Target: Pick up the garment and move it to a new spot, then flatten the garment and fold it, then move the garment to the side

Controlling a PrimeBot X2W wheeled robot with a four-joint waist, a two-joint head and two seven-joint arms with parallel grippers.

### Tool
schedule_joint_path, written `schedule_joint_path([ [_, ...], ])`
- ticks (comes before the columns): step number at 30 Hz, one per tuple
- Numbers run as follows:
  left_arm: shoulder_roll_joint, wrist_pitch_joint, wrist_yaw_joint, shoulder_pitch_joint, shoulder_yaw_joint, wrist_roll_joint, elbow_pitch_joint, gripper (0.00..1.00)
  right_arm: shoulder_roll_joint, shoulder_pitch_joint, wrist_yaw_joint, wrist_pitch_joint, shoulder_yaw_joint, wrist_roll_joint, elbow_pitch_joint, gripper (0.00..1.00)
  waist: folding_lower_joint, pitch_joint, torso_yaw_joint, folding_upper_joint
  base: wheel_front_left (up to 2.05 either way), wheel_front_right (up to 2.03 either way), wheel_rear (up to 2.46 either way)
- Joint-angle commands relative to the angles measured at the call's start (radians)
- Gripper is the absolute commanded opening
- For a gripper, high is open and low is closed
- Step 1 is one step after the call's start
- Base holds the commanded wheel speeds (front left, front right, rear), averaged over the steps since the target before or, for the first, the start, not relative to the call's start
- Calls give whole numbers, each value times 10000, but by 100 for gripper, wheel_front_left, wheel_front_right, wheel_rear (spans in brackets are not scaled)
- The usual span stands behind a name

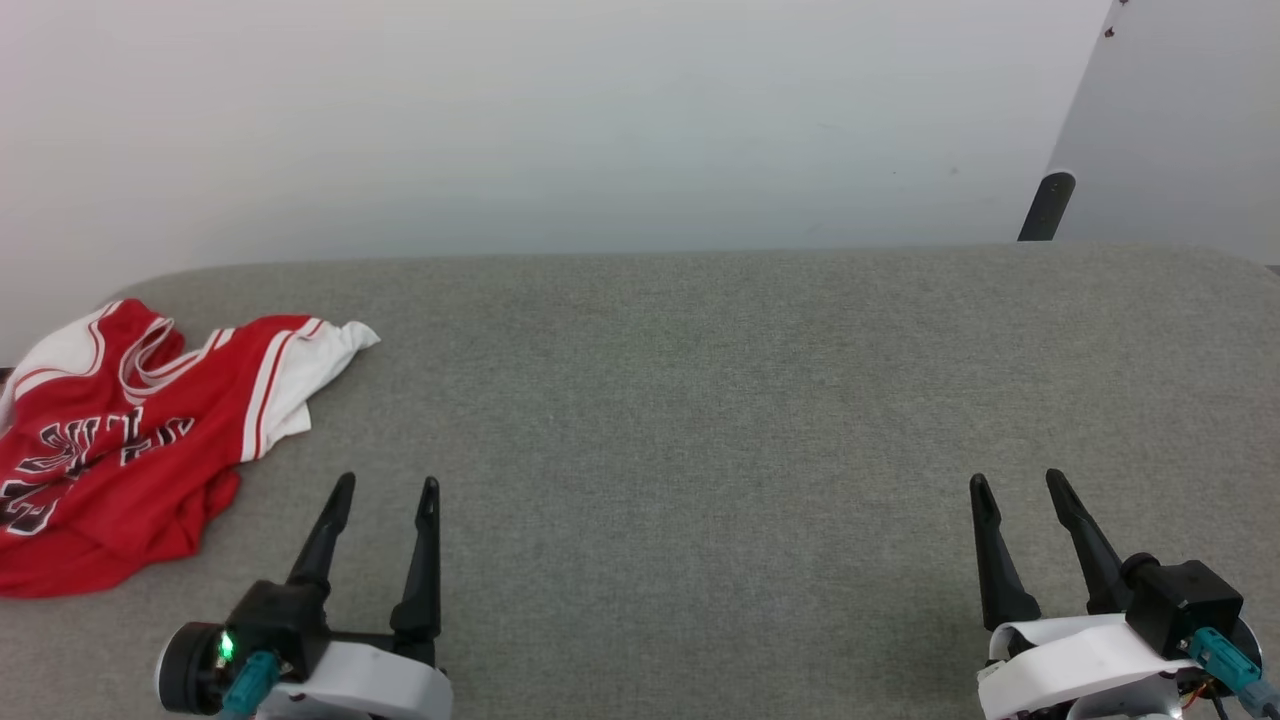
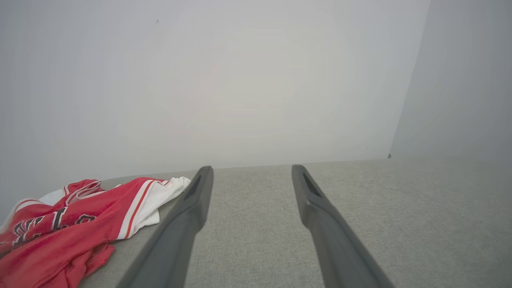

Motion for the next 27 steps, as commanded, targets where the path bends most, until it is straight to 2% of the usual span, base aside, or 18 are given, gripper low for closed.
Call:
schedule_joint_path([
  [1,-24,1,-60,-26,41,-55,33,100,-3,-26,7,-54,-3,-60,-41,100,0,-2,9,-1,0,0,0],
  [7,-83,2,-144,-144,218,-285,323,100,0,76,7,-52,-12,-67,-17,100,0,-70,212,-1,0,0,0],
  [12,-173,1,-191,-313,444,-722,933,100,0,91,7,-36,158,-226,100,100,0,-248,734,-1,0,0,0],
  [27,51,2,125,-60,1220,-489,1388,100,2,93,7,-3,1060,168,518,100,0,-894,3322,-1,0,0,0],
])
